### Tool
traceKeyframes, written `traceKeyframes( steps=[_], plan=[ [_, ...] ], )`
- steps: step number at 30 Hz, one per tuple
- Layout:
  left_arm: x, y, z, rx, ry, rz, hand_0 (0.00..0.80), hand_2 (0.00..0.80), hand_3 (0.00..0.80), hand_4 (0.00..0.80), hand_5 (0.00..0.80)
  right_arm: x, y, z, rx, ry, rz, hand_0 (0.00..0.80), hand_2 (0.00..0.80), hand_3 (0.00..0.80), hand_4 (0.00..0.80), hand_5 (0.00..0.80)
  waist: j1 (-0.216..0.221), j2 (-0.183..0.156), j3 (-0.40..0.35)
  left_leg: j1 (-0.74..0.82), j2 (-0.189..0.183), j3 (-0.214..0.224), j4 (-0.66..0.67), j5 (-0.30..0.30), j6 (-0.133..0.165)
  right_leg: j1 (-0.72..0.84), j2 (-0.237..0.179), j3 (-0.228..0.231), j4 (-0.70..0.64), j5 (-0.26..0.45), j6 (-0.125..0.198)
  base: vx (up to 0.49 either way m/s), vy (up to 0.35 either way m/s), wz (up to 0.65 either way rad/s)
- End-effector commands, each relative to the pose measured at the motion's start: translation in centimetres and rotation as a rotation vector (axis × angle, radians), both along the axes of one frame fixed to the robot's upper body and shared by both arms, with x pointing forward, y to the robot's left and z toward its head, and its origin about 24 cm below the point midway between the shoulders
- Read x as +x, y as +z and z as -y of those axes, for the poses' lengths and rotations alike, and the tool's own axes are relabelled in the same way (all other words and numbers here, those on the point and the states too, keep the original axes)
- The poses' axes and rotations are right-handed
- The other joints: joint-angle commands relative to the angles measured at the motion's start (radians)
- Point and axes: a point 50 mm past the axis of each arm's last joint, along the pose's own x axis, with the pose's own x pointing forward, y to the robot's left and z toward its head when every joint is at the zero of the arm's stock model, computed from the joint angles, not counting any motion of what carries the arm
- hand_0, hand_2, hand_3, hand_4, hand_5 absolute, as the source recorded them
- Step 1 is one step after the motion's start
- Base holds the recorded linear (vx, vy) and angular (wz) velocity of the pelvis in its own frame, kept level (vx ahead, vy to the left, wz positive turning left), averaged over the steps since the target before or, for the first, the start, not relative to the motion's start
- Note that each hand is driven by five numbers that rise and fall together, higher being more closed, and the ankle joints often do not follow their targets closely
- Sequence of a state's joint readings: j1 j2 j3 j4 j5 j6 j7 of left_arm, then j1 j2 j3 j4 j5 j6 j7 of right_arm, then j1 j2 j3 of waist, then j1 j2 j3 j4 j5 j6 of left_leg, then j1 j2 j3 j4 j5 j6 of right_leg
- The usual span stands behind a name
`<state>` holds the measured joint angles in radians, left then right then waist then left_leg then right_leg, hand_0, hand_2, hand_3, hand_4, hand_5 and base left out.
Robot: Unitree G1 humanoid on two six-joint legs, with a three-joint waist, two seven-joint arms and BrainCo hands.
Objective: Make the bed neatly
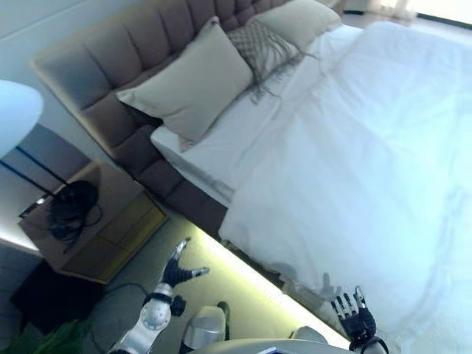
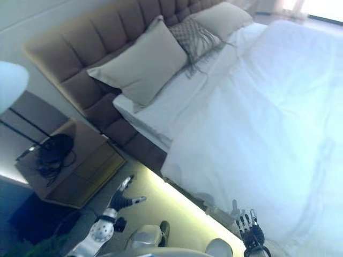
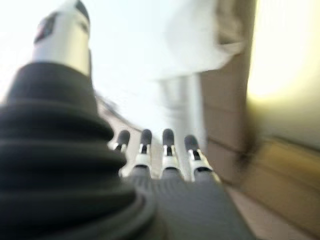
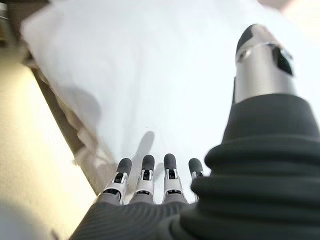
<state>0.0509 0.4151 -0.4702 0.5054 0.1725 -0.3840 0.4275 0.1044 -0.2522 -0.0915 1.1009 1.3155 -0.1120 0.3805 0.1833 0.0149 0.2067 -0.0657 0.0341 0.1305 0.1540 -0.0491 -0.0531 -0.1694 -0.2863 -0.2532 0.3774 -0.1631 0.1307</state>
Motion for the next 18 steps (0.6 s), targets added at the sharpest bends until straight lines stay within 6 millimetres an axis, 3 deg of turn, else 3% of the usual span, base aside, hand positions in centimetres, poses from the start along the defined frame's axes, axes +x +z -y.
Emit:
traceKeyframes(
  steps=[1, 6, 10, 14, 18],
  plan=[
    [3.3, 4.3, 1.1, 0.077, -0.042, 0.323, 0.000, 0.000, 0.000, 0.000, 0.000, 3.4, 1.5, 1.0, -0.026, -0.041, 0.159, 0.000, 0.000, 0.000, 0.000, 0.000, -0.031, -0.015, 0.083, -0.060, -0.025, -0.051, 0.097, -0.027, 0.053, 0.010, -0.015, 0.015, -0.161, 0.249, 0.087, -0.229, -0.157, -0.37],
    [5.8, 6.1, 2.5, 0.165, -0.057, 0.476, 0.000, 0.000, 0.000, 0.000, 0.000, 6.0, 2.5, 1.1, -0.047, -0.024, 0.229, 0.000, 0.000, 0.000, 0.000, 0.000, -0.085, -0.002, 0.121, -0.156, -0.013, -0.045, 0.109, 0.002, 0.040, -0.095, 0.019, 0.046, -0.158, 0.258, 0.065, -0.244, -0.102, -0.48],
    [8.4, 9.5, 4.3, 0.261, -0.087, 0.701, 0.000, 0.000, 0.000, 0.000, 0.000, 9.7, 4.3, 0.6, -0.072, 0.037, 0.303, 0.000, 0.000, 0.000, 0.000, 0.000, -0.123, 0.011, 0.171, -0.263, -0.009, -0.057, 0.136, 0.028, 0.029, -0.208, 0.044, 0.071, -0.123, 0.259, 0.050, -0.216, -0.054, -0.49],
    [9.9, 12.5, 5.0, 0.368, -0.060, 0.891, 0.000, 0.000, 0.000, 0.000, 0.000, 12.6, 6.1, -0.3, -0.095, 0.093, 0.360, 0.000, 0.000, 0.000, 0.000, 0.000, -0.146, 0.013, 0.224, -0.354, -0.019, -0.087, 0.171, 0.051, 0.027, -0.312, 0.057, 0.098, -0.089, 0.281, 0.042, -0.146, 0.038, -0.49],
    [10.1, 14.2, 5.1, 0.434, 0.008, 1.003, 0.000, 0.000, 0.000, 0.000, 0.000, 14.5, 7.9, -1.2, -0.110, 0.144, 0.404, 0.000, 0.000, 0.000, 0.000, 0.000, -0.151, 0.004, 0.264, -0.421, -0.019, -0.102, 0.230, 0.035, 0.032, -0.382, 0.068, 0.110, -0.037, 0.280, 0.035, -0.068, 0.046, -0.64]
  ],
)
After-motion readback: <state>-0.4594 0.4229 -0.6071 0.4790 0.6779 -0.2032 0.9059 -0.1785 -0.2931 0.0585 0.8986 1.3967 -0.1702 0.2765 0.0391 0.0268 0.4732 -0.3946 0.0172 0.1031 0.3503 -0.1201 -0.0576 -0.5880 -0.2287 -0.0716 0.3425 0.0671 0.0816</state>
